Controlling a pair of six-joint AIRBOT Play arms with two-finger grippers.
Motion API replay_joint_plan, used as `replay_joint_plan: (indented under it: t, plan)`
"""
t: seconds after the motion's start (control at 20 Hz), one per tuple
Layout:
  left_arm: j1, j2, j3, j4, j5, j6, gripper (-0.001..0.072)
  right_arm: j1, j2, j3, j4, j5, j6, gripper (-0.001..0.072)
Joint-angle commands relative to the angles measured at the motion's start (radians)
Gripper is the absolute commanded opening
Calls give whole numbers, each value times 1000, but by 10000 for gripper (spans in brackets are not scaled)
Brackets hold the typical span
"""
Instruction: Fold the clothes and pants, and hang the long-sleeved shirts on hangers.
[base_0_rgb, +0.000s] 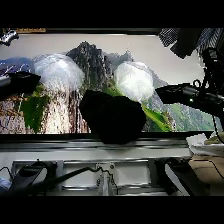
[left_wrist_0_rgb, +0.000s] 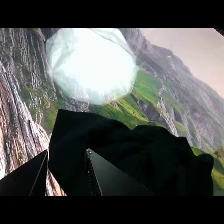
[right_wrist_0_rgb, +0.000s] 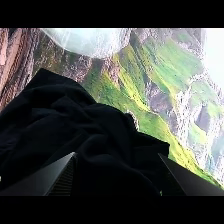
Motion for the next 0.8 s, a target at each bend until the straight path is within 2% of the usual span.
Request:
replay_joint_plan:
  t: [0.0, 0.25, 0.35, 0.4, 0.5, 0.65, 0.7, 0.75]
  plan:
    - [0, -1, 1, 1, 16, 0, 264, 1, 1, 0, 0, 0, 0, 574]
    - [0, -29, 1, -9, 60, -22, 264, 1, 1, 0, 0, 0, 0, 574]
    - [-3, -54, -16, -60, 59, -28, 264, 0, 1, 0, 0, 0, 0, 574]
    - [-12, -66, -37, -79, 55, -8, 264, 1, 1, 0, 2, -2, 2, 573]
    - [-68, -76, -119, -98, 32, 99, 265, 1, 0, 0, 18, -90, 3, 573]
    - [-213, -61, -268, -117, 0, 110, 265, 1, 0, 0, 20, -196, 3, 573]
    - [-270, -52, -317, -117, 6, 110, 277, 1, 0, 0, 20, -200, 3, 573]
    - [-326, -48, -366, -126, 8, 109, 369, 1, -2, 0, 19, -196, 3, 573]
